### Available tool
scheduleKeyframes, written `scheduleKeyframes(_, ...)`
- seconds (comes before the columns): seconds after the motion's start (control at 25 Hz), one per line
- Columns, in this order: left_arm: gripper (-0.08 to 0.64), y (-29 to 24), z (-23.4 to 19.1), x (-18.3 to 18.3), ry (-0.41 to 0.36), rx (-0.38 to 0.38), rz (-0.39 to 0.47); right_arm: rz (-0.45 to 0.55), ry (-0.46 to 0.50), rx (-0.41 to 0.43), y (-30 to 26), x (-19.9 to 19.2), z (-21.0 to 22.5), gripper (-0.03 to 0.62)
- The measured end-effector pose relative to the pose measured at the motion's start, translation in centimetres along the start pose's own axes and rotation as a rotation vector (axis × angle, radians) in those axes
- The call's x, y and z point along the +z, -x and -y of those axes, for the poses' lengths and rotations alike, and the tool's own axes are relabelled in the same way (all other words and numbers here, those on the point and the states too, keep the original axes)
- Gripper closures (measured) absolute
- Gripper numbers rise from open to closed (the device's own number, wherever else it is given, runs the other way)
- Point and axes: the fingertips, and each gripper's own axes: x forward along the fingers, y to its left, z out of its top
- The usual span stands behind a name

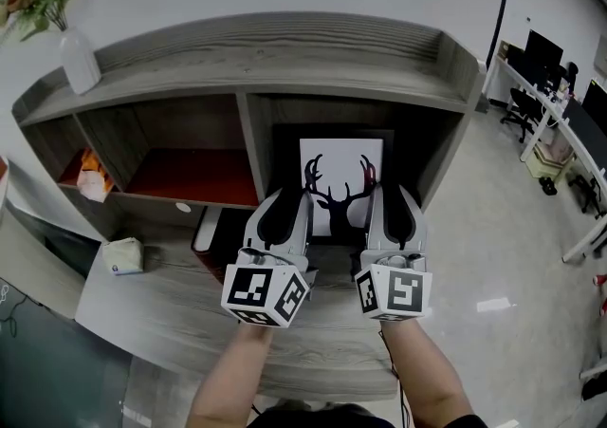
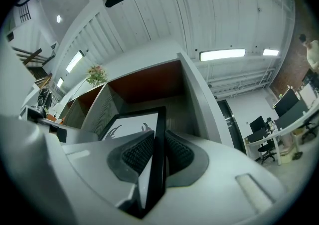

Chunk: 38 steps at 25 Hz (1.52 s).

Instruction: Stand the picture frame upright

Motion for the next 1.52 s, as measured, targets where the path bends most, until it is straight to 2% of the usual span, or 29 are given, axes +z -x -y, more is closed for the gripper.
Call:
scheduleKeyframes(0.2,0.479,0.5,0.1,1.1,-0.038,0.026,0.017,0.024,-0.017,0.032,0.3,1.4,-0.6,0.537)
scheduleKeyframes(0.32,0.508,1.2,0.1,1.7,-0.036,0.054,0.038,0.032,-0.028,0.043,0.9,2.0,-1.0,0.537)
scheduleKeyframes(0.68,0.508,3.6,0.5,1.7,-0.028,0.095,0.036,0.033,-0.072,0.066,3.4,2.4,-2.1,0.535)
scheduleKeyframes(1.12,0.508,9.1,-0.4,1.6,-0.037,0.182,0.064,-0.001,-0.137,0.14,6.8,1.5,-5.6,0.535)
scheduleKeyframes(1.52,0.508,13.8,-3.2,0.3,-0.055,0.286,0.014,-0.082,-0.171,0.238,8.2,-1.4,-9.8,0.534)
